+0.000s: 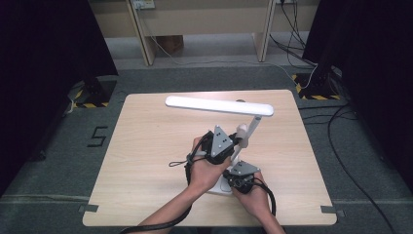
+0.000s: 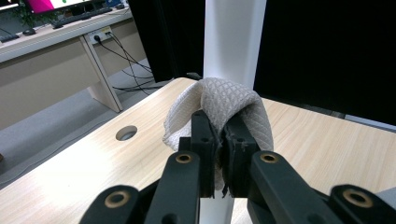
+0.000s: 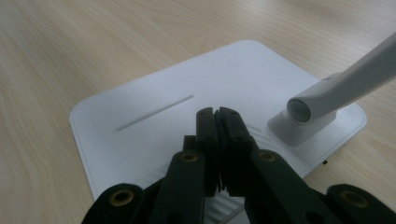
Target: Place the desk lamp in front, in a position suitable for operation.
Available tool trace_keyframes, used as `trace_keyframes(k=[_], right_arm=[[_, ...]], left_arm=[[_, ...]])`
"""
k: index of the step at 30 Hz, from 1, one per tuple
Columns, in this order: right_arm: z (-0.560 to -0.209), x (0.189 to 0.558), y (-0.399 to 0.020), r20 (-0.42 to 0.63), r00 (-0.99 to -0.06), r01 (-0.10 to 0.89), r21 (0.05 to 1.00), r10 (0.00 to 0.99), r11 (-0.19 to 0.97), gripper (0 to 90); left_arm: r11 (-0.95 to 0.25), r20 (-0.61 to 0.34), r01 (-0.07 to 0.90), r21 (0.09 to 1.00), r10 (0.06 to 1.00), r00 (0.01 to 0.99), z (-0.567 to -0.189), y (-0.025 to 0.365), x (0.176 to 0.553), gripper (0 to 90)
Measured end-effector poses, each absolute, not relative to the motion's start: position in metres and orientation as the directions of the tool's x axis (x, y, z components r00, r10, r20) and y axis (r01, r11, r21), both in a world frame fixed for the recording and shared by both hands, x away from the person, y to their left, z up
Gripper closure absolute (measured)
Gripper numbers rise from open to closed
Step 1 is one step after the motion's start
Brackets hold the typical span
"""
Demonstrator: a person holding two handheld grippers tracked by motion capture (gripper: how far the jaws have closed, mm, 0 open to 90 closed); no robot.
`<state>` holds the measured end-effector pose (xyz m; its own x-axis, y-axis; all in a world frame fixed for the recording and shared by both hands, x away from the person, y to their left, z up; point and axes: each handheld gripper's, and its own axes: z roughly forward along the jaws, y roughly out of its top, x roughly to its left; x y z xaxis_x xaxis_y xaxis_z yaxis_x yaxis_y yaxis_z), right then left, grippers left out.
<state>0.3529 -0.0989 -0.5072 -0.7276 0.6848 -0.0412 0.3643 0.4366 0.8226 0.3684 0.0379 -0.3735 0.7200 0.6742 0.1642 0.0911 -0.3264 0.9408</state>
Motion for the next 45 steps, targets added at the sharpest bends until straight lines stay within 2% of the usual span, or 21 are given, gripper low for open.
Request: trace_keyframes(k=[45], right_arm=[[-0.508,0.353,-0.098,-0.039,-0.729,0.362,0.825,0.684,0.433,87.3]], left_arm=[[-0.347,0.163,0.115,0.931,0.676,0.719,-0.392,0.039,0.370,84.6]])
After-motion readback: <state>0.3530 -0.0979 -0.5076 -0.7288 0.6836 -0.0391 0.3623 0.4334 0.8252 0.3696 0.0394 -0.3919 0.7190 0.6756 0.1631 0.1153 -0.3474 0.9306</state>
